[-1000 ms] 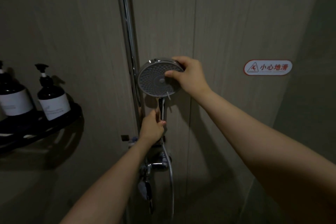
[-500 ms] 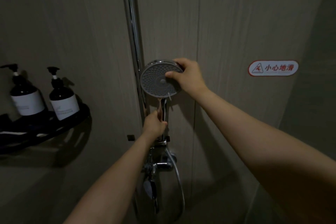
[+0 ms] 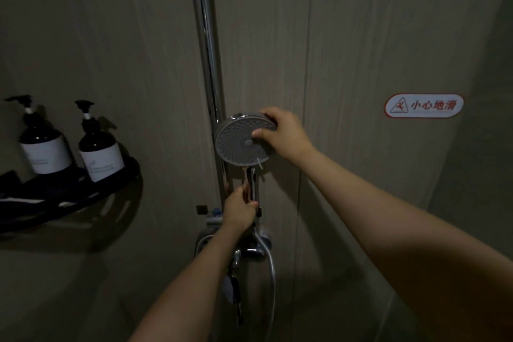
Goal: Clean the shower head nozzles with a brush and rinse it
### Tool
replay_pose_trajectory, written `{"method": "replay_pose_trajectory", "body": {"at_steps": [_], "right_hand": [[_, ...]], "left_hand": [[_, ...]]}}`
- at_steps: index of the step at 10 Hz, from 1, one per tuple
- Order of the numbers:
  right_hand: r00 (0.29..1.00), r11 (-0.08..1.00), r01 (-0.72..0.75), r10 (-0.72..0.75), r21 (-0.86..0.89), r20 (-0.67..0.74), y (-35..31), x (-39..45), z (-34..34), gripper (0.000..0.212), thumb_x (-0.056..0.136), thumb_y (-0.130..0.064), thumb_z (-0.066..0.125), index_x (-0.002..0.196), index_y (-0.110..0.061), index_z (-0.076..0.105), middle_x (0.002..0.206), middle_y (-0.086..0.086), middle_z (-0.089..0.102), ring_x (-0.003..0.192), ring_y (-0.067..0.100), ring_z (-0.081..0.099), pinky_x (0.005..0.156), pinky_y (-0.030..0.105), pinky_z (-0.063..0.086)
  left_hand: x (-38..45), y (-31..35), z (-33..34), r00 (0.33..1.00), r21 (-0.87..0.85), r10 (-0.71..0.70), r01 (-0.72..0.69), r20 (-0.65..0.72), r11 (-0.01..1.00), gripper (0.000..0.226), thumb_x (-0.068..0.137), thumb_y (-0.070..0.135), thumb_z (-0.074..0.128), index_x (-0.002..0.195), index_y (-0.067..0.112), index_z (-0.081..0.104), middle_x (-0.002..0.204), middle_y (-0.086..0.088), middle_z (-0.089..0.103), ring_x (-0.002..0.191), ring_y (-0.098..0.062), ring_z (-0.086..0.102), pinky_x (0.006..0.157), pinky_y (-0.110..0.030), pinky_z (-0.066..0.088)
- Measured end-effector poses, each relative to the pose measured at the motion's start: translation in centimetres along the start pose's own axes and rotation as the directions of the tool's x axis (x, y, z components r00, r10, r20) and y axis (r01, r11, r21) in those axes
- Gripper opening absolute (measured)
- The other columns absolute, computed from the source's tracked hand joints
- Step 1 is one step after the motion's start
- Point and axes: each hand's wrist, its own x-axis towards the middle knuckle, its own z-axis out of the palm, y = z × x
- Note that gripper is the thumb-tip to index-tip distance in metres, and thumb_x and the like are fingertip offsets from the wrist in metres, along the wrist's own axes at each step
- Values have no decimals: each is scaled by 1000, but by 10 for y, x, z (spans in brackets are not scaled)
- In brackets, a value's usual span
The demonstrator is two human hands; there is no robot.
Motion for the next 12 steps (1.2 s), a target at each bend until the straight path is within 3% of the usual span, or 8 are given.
{"method": "replay_pose_trajectory", "body": {"at_steps": [2, 3, 4, 5, 9, 10, 11, 12], "right_hand": [[999, 999, -35, 35, -38, 5, 4, 0, -4, 30, 77, -11, 72, 105, -3, 67, 101, 12, 70, 88, 13, 58, 75, 21, 40], [991, 976, 17, 12, -218, 131, -7, 3, -13, 26, 79, -17, 70, 98, -1, 65, 90, 11, 64, 83, 18, 56, 58, 23, 31], [968, 923, 79, 19, -376, 251, -16, 10, -20, 29, 80, -20, 70, 99, 0, 63, 101, 18, 65, 95, 25, 60, 62, 23, 28], [966, 897, 81, 36, -434, 256, -20, 12, -21, 33, 80, -22, 70, 103, 0, 63, 110, 20, 65, 104, 30, 60, 75, 29, 42], [931, 867, 100, 91, -488, 353, -34, 6, -25, 39, 87, -24, 62, 117, 1, 57, 123, 22, 60, 115, 33, 56, 89, 32, 44], [944, 857, 92, 87, -507, 317, -34, 3, -20, 44, 87, -35, 60, 116, -1, 59, 121, 22, 61, 113, 34, 57, 89, 34, 46], [995, 866, 88, -53, -492, 84, -46, -4, -16, 42, 88, -43, 54, 105, -5, 61, 112, 19, 64, 107, 34, 59, 87, 38, 45], [975, 951, 148, -187, -273, -123, -63, -6, -7, 31, 90, -33, 50, 88, -5, 61, 95, 18, 66, 94, 34, 58, 76, 37, 42]], "left_hand": [[4, -2, 2, 1000, 0, 2, -2, 16, 1000, 44, 88, 7, 57, 132, 4, 47, 130, -14, 57, 120, -27, 53, 100, -28, 39], [5, -5, 0, 999, -25, -10, 12, 46, 1000, 42, 88, 5, 57, 129, 4, 49, 128, -14, 59, 118, -27, 54, 98, -28, 40], [9, -7, 0, 997, -25, -19, 21, 69, 999, 41, 88, 4, 56, 129, 4, 50, 126, -14, 60, 117, -27, 55, 98, -30, 41], [10, -8, 4, 997, 8, -29, 29, 65, 1000, 45, 89, 5, 56, 132, 6, 47, 126, -13, 60, 116, -26, 56, 97, -29, 41], [-11, 28, -24, 991, 186, -132, 132, -12, 974, 33, 92, 16, 49, 109, -10, 62, 117, -26, 63, 111, -37, 58, 91, -37, 45], [-21, 36, -45, 991, 42, -110, 113, -71, 993, 26, 93, 16, 52, 86, -3, 68, 81, -19, 72, 80, -27, 69, 72, -30, 53], [-33, 47, -71, 967, -276, -202, 155, -153, 949, 24, 91, 13, 55, 68, 12, 49, 61, -4, 56, 40, -7, 55, 38, -15, 42], [-54, 59, -93, 963, -399, -169, 73, -212, 914, 19, 92, 20, 54, 75, 15, 49, 69, -2, 55, 59, -11, 54, 50, -20, 45]]}}
